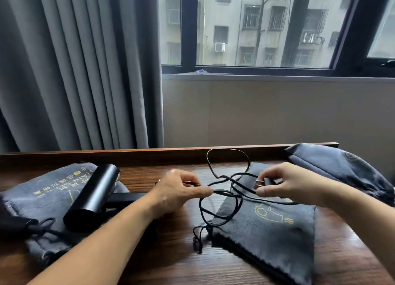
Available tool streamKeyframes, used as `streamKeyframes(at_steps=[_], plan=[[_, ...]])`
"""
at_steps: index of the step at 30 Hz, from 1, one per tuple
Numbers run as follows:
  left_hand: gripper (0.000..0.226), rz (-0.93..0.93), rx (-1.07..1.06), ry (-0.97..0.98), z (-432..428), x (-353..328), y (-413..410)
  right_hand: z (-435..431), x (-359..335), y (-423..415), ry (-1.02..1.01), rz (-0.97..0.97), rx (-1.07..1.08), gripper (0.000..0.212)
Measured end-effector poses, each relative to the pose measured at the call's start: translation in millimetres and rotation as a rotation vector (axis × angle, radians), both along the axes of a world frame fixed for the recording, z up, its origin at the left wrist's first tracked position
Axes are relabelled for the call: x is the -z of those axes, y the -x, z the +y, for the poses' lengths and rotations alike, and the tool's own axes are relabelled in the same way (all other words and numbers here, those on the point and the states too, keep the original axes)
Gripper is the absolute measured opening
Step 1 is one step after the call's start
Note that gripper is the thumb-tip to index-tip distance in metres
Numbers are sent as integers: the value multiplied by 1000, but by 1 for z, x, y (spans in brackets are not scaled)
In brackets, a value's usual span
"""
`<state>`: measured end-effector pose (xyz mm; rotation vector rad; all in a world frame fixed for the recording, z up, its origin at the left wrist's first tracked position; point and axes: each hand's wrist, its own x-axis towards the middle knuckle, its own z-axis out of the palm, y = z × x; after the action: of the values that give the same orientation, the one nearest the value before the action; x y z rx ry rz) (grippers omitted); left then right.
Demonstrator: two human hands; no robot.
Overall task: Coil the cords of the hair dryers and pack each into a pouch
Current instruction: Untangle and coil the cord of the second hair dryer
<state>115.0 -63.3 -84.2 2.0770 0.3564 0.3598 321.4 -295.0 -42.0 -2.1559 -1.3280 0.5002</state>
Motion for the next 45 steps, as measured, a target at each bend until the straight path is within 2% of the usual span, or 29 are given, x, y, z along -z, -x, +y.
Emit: streamKeyframes(at_steps=[3, 5, 7, 10, 12, 14, 17, 19, 20, 22, 24, 27, 28, 30, 32, 33, 35, 39, 41, 45], plan=[[33, 51, -8, -76, 4, -8, 8, -10, 9, -3, -84, 54, -1, 38], [32, 89, -28, -116, 8, -12, 11, -13, 13, -7, -109, -21, 7, 37], [30, 107, -38, -155, 11, -12, 10, -12, 15, -12, -146, -79, 98, 46], [27, 105, -16, -213, 16, -7, 7, -8, 19, -19, -188, -350, 246, 57], [20, 97, 19, -157, 16, -2, 5, -3, 19, -14, -164, -495, 284, 50], [12, 96, 30, -129, 16, 2, 2, 3, 22, -5, -50, -552, 213, 41], [6, 63, 49, -57, 16, 7, 1, 15, 30, 0, 170, -545, 165, 34], [10, 15, 43, -10, 16, 10, 1, 19, 27, 1, 201, -514, 182, 37], [12, -12, 37, -5, 16, 11, 1, 22, 23, 3, 156, -505, 200, 37], [14, -46, 33, -12, 14, 12, 3, 31, 14, 11, -61, -546, 227, 30], [15, -74, 50, -2, 13, 12, 3, 44, 8, 24, -207, -497, 145, 33], [16, -109, 64, -25, 11, 12, 5, 69, 11, 50, -110, -279, 8, 61], [16, -114, 71, -36, 11, 12, 6, 76, 16, 54, -100, -284, -7, 58], [16, -114, 62, -45, 12, 11, 9, 85, 18, 55, -189, -256, -5, 31], [43, -124, 29, 8, 13, 11, 11, 86, 14, 46, -360, -67, 11, 7], [59, -125, -8, 63, 14, 11, 11, 84, 12, 38, -433, -22, 40, 9], [64, -151, -85, 146, 14, 11, 10, 72, 8, 17, -503, -38, 124, 18], [49, -179, -192, 68, 16, 2, 12, 36, 2, -23, -500, -178, 318, 27], [34, -170, -235, 73, 18, -1, 14, 23, 3, -30, -421, -217, 334, 28], [55, -143, -278, 16, 28, 4, 17, 9, 12, -31, -146, -385, 380, 20]])
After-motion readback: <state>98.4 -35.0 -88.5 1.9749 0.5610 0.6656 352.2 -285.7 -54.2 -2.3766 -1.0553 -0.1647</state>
